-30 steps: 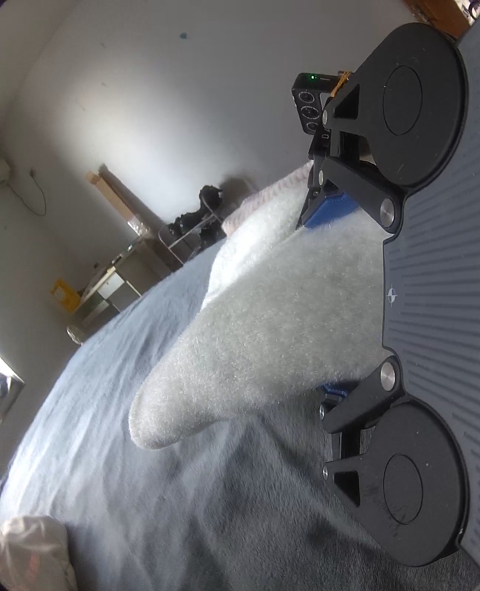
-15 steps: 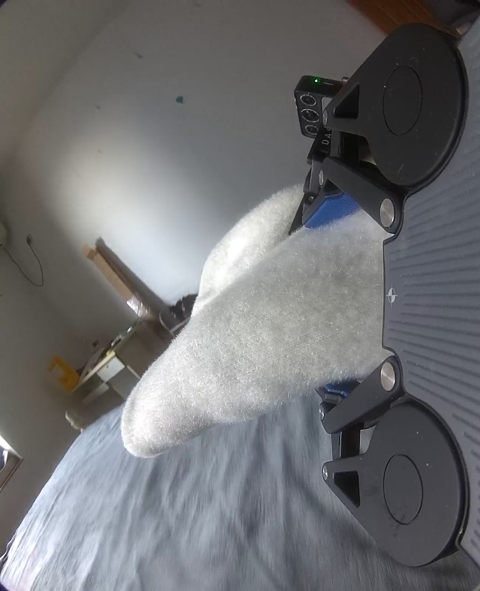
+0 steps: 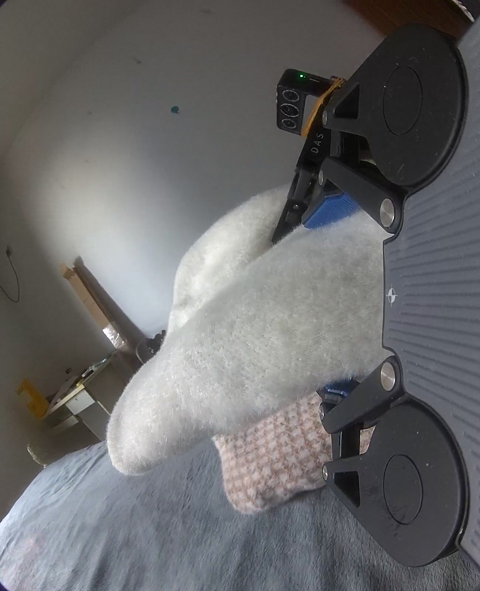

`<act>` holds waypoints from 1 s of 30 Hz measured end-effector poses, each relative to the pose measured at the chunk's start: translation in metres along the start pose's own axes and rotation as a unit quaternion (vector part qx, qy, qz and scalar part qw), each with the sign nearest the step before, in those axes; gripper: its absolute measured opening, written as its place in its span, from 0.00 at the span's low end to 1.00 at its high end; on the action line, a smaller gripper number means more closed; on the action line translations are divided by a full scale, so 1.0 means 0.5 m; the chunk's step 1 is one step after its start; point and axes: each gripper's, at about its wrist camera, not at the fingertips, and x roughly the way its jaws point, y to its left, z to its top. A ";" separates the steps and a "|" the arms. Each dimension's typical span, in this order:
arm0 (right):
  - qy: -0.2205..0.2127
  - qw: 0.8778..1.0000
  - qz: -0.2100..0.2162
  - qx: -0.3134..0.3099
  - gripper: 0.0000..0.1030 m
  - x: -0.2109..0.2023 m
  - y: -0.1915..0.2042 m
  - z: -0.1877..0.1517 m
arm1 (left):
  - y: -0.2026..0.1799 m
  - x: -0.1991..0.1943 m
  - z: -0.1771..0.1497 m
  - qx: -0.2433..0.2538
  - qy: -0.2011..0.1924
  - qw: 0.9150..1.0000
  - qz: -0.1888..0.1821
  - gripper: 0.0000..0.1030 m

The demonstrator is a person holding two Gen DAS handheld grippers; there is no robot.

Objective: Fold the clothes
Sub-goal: 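Lift the folded fleece with both grippers and carry it over the pink checked blanket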

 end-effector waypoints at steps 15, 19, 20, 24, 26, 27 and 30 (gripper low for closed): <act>0.009 0.999 0.022 0.036 0.51 0.053 -0.132 -0.115 | 0.038 0.050 -0.089 0.045 0.025 0.998 0.028 0.76; 0.016 0.997 0.022 0.069 0.61 0.073 -0.153 -0.136 | 0.076 0.049 -0.108 0.024 0.030 0.998 0.042 0.78; 0.020 0.996 0.017 0.084 0.69 0.081 -0.162 -0.145 | 0.083 0.047 -0.113 0.015 0.029 0.999 0.041 0.79; -0.001 0.992 0.005 0.126 0.72 0.057 -0.176 -0.153 | 0.092 0.028 -0.108 0.002 0.029 0.999 0.025 0.80; -0.042 0.990 -0.027 0.129 0.73 0.014 -0.168 -0.150 | 0.099 0.015 -0.101 -0.005 0.034 0.999 0.017 0.81; -0.063 0.989 -0.043 0.130 0.73 -0.008 -0.163 -0.149 | 0.105 0.013 -0.092 -0.009 0.033 0.999 0.011 0.81; -0.158 0.976 -0.101 0.114 0.75 -0.099 -0.107 -0.151 | 0.122 -0.013 -0.070 -0.023 0.022 0.999 -0.005 0.84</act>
